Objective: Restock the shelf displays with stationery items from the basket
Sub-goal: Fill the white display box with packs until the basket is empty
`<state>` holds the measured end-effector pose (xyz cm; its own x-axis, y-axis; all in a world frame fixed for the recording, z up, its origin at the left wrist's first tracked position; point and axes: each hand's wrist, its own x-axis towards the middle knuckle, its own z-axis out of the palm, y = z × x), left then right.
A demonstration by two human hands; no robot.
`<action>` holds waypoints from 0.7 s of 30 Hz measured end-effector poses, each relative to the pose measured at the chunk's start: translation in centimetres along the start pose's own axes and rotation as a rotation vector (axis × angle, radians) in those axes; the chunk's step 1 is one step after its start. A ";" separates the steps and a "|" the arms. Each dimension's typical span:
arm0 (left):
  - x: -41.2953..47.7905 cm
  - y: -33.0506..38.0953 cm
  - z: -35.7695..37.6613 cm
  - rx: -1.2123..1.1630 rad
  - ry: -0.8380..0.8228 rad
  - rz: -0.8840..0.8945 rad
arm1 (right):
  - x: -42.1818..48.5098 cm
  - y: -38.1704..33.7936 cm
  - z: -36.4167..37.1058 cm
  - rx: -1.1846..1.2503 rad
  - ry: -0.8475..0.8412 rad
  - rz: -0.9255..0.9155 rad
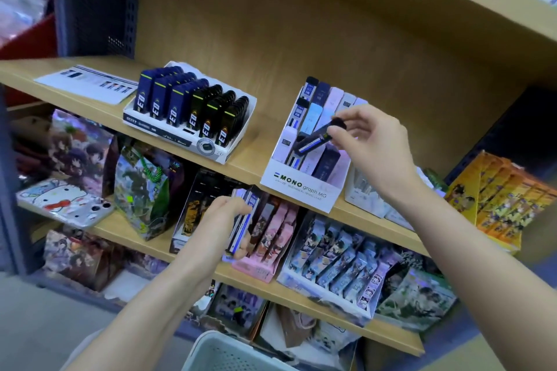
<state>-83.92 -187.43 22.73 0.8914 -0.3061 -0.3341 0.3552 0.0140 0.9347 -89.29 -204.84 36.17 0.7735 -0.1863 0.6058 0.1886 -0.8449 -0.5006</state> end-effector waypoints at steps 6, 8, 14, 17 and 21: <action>-4.0 -0.5 0.1 -0.108 -0.049 0.219 | 0.7 0.3 1.7 -0.286 -0.134 -0.115; -3.9 -0.4 0.0 -0.097 -0.031 0.264 | 0.9 0.6 2.1 -0.349 -0.149 -0.116; -4.5 -0.1 -0.5 -0.169 -0.057 0.298 | 0.4 1.1 3.4 -0.412 -0.104 -0.165; -4.3 -0.1 -0.6 -0.193 -0.053 0.305 | 0.2 1.4 3.7 -0.486 -0.059 -0.204; -4.4 -0.1 -0.5 -0.197 -0.081 0.321 | -1.5 0.6 3.8 -0.364 0.008 -0.241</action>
<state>-87.71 -185.56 24.08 0.9438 -0.3304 -0.0105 0.1160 0.3013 0.9464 -88.05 -203.15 32.60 0.7285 0.0356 0.6841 0.1367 -0.9861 -0.0943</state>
